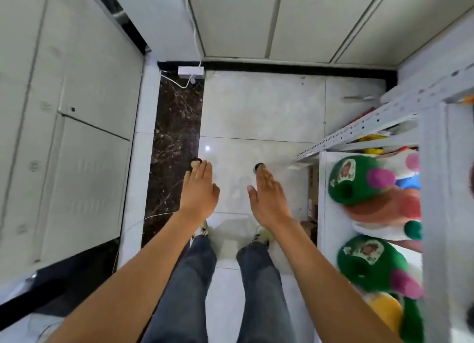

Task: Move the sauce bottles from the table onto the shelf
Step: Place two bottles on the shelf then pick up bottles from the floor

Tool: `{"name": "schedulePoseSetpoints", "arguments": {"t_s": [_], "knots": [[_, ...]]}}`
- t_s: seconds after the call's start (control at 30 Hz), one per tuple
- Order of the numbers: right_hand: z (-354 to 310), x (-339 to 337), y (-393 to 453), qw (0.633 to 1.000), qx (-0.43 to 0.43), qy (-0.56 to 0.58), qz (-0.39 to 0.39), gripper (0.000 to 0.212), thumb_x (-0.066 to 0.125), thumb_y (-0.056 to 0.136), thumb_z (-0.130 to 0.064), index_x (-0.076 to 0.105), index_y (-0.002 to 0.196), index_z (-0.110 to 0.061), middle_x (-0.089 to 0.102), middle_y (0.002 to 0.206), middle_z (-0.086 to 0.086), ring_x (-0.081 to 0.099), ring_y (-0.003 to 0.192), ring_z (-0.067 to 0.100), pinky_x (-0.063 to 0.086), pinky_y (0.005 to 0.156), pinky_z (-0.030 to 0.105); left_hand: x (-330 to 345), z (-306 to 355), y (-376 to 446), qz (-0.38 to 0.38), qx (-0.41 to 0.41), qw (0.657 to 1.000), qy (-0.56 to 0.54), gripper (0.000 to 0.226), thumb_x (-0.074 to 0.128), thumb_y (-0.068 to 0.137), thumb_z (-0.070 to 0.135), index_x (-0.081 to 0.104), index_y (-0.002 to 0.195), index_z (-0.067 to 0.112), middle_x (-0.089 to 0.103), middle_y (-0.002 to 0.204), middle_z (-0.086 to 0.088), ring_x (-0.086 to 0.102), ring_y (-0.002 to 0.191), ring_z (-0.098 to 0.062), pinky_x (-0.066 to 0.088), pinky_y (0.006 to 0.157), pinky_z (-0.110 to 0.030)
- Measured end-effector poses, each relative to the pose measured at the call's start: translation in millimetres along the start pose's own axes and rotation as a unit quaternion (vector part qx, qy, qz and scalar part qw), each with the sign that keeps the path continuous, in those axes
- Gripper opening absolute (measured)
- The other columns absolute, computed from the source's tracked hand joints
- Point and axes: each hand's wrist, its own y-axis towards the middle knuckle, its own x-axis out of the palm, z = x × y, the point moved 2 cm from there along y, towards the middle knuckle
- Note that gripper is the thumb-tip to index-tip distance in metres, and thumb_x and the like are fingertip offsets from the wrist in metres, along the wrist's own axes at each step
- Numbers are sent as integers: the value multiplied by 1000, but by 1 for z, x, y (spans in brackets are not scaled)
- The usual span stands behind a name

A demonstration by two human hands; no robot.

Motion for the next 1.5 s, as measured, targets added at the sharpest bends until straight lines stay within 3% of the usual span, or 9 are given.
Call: {"name": "schedulePoseSetpoints", "arguments": {"t_s": [0.33,0.43,0.63,0.77,0.87,0.93,1.03,1.17,1.5], "knots": [[39,140,133,989,76,78,-96,60,24,107,-41,8,158,-14,8,166,4,13,152,20,15,120,34,159,-110,102,-29,-114,989,-85,55,46,97,16,32,148,2,29,157,-13,17,148,-29,20,120,-40],[67,183,181,985,107,99,-89,60,24,106,-43,10,158,-16,10,166,6,15,151,23,18,120,36,208,-145,137,-20,-156,980,-121,51,48,97,15,38,146,5,38,150,-16,33,139,-34,32,114,-43],[133,251,276,965,199,169,-7,60,35,106,-37,16,157,-12,24,161,13,31,145,28,27,113,33,273,-185,232,30,-231,958,-168,59,59,95,22,35,147,10,32,151,-16,41,132,-35,35,109,-40],[171,270,335,945,256,190,76,61,44,104,-31,16,156,-14,37,153,18,43,135,33,36,105,35,307,-195,297,20,-211,965,-151,70,65,91,18,29,150,13,26,154,-14,39,133,-35,34,114,-41],[191,280,371,940,275,182,92,66,50,102,-30,16,156,-13,40,151,17,44,135,32,36,105,34,323,-201,331,8,-206,972,-114,54,69,87,19,48,136,14,48,137,-15,52,120,-34,45,104,-41],[203,287,389,942,276,162,105,54,55,100,-25,36,147,-8,50,142,17,50,129,31,38,100,30,330,-206,341,24,-213,974,-76,42,71,84,12,57,123,13,50,129,-15,55,112,-34,48,101,-40],[218,295,398,938,277,144,149,29,63,93,-15,58,119,-2,63,124,14,59,115,27,39,83,19,334,-211,339,89,-224,968,-72,37,70,81,1,59,115,10,49,126,-13,55,108,-30,49,98,-36],[213,308,391,957,214,129,145,26,64,86,-3,62,112,-2,66,116,15,61,108,26,37,79,17,336,-210,327,116,-213,965,-98,33,76,77,5,63,107,9,58,118,-10,58,103,-23,51,88,-28],[153,304,309,949,183,218,134,33,56,86,2,68,115,-5,71,106,17,65,96,32,45,76,24,324,-159,263,23,-162,978,-126,35,77,71,0,70,103,11,63,111,-11,60,100,-26,46,83,-26]]}}
